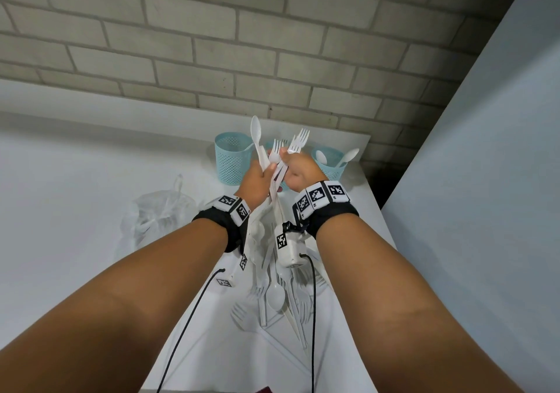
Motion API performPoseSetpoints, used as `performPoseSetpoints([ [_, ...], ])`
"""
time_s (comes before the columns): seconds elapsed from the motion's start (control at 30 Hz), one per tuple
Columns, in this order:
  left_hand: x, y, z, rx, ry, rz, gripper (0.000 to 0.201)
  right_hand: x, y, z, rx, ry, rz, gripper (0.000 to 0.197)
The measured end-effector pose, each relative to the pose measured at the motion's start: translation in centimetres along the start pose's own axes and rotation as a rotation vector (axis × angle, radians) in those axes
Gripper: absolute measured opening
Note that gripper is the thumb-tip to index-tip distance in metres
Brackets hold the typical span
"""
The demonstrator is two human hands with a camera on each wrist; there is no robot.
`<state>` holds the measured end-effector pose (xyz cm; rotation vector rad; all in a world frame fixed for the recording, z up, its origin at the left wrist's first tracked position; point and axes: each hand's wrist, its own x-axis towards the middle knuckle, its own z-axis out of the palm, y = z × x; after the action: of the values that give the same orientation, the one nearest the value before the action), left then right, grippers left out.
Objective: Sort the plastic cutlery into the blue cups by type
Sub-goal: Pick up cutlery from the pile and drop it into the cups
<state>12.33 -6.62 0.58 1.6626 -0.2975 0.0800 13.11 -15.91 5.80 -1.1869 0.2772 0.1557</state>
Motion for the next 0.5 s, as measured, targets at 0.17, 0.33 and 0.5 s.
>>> performPoseSetpoints([
  [0.17, -0.2, -0.1, 0.6, 0.002, 0.024, 0.039, 0.038, 0.0, 0.3, -0.6, -0.018, -0.016, 0.055, 0.028],
  [0.33, -0.3, 0.0, 0.6, -0.113, 0.003, -0.035, 0.035, 0.0, 0.1, -0.4, 0.111, -0.002, 0.059, 0.024],
  [0.5, -0.3, 0.0, 0.3, -0.087, 0.016, -0.048, 0.034, -0.1, -0.9, -0.5, 0.213, 0.027, 0.088, 0.029],
])
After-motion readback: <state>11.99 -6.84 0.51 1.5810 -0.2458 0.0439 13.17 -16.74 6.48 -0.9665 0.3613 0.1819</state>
